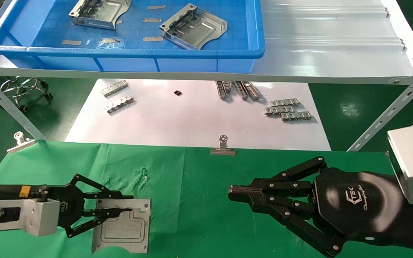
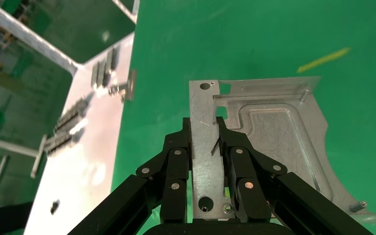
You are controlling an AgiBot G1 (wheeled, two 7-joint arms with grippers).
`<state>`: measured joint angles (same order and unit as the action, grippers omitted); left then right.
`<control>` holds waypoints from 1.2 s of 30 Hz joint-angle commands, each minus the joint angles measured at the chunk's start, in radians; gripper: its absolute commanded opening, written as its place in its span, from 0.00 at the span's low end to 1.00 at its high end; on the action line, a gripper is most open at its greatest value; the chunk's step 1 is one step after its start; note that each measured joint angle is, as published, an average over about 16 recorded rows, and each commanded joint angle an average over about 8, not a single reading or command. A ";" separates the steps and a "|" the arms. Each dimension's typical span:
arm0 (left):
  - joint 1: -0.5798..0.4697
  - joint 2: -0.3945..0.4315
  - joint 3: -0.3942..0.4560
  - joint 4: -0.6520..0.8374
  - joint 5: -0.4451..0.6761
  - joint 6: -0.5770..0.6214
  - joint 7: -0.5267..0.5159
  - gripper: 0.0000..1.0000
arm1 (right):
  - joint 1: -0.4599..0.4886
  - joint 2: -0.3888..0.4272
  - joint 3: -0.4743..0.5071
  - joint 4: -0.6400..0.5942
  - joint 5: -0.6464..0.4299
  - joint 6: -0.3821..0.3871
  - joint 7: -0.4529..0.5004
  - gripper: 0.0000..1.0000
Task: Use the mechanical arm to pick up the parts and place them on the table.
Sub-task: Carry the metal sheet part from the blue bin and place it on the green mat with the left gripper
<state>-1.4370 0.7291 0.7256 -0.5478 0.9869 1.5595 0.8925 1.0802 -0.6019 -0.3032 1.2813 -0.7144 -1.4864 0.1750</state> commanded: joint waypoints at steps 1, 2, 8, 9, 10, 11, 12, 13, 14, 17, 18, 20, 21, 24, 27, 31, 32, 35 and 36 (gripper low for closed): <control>0.000 0.015 0.015 0.035 0.007 -0.007 0.031 0.00 | 0.000 0.000 0.000 0.000 0.000 0.000 0.000 0.00; -0.003 0.024 0.017 0.054 0.012 -0.016 0.046 0.00 | 0.000 0.000 0.000 0.000 0.000 0.000 0.000 0.00; -0.023 0.069 0.026 0.156 0.041 -0.055 0.134 0.00 | 0.000 0.000 0.000 0.000 0.000 0.000 0.000 0.00; -0.026 0.076 0.026 0.172 0.043 -0.058 0.145 0.00 | 0.000 0.000 0.000 0.000 0.000 0.000 0.000 0.00; -0.029 0.083 0.027 0.187 0.045 -0.062 0.155 0.00 | 0.000 0.000 -0.001 0.000 0.000 0.000 0.000 0.00; -0.031 0.090 0.027 0.201 0.047 -0.065 0.166 0.00 | 0.000 0.000 -0.001 0.000 0.000 0.000 0.000 0.00; -0.033 0.096 0.027 0.215 0.048 -0.070 0.176 0.01 | 0.000 0.000 -0.001 0.000 0.000 0.000 0.000 0.00; -0.035 0.102 0.027 0.229 0.049 -0.075 0.187 0.06 | 0.000 0.000 -0.001 0.000 0.000 0.000 0.000 0.00; -0.036 0.109 0.026 0.242 0.050 -0.080 0.197 0.16 | 0.000 0.000 -0.001 0.000 0.000 0.000 0.000 0.00; -0.041 0.125 0.025 0.276 0.052 -0.094 0.227 0.53 | 0.000 0.000 -0.001 0.000 0.001 0.000 0.000 0.00; -0.043 0.130 0.025 0.286 0.053 -0.097 0.235 0.66 | 0.000 0.000 -0.001 0.000 0.001 0.000 0.000 0.00; -0.047 0.139 0.024 0.305 0.053 -0.101 0.249 0.90 | 0.000 0.000 -0.001 0.000 0.001 0.000 0.000 0.00; -0.050 0.144 0.024 0.314 0.052 -0.102 0.254 0.97 | 0.000 0.000 -0.001 0.000 0.001 0.000 -0.001 0.00; -0.057 0.155 0.023 0.339 0.051 -0.101 0.270 1.00 | 0.000 0.000 -0.001 0.000 0.001 0.001 -0.001 0.00; -0.064 0.162 0.022 0.360 0.051 -0.097 0.286 1.00 | 0.000 0.001 -0.001 0.000 0.001 0.001 -0.001 0.00; -0.073 0.166 0.021 0.386 0.050 -0.086 0.304 1.00 | 0.000 0.001 -0.002 0.000 0.001 0.001 -0.001 0.00; -0.075 0.166 0.020 0.392 0.049 -0.082 0.306 1.00 | 0.000 0.001 -0.002 0.000 0.001 0.001 -0.001 0.00; -0.087 0.161 0.016 0.412 0.040 -0.054 0.292 1.00 | 0.000 0.001 -0.002 0.000 0.001 0.001 -0.001 0.00; -0.092 0.159 0.014 0.417 0.037 -0.040 0.280 1.00 | 0.000 0.001 -0.002 0.000 0.001 0.001 -0.001 0.00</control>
<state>-1.5293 0.8838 0.7419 -0.1475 1.0198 1.5281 1.1339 1.0806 -0.6012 -0.3050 1.2813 -0.7132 -1.4857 0.1742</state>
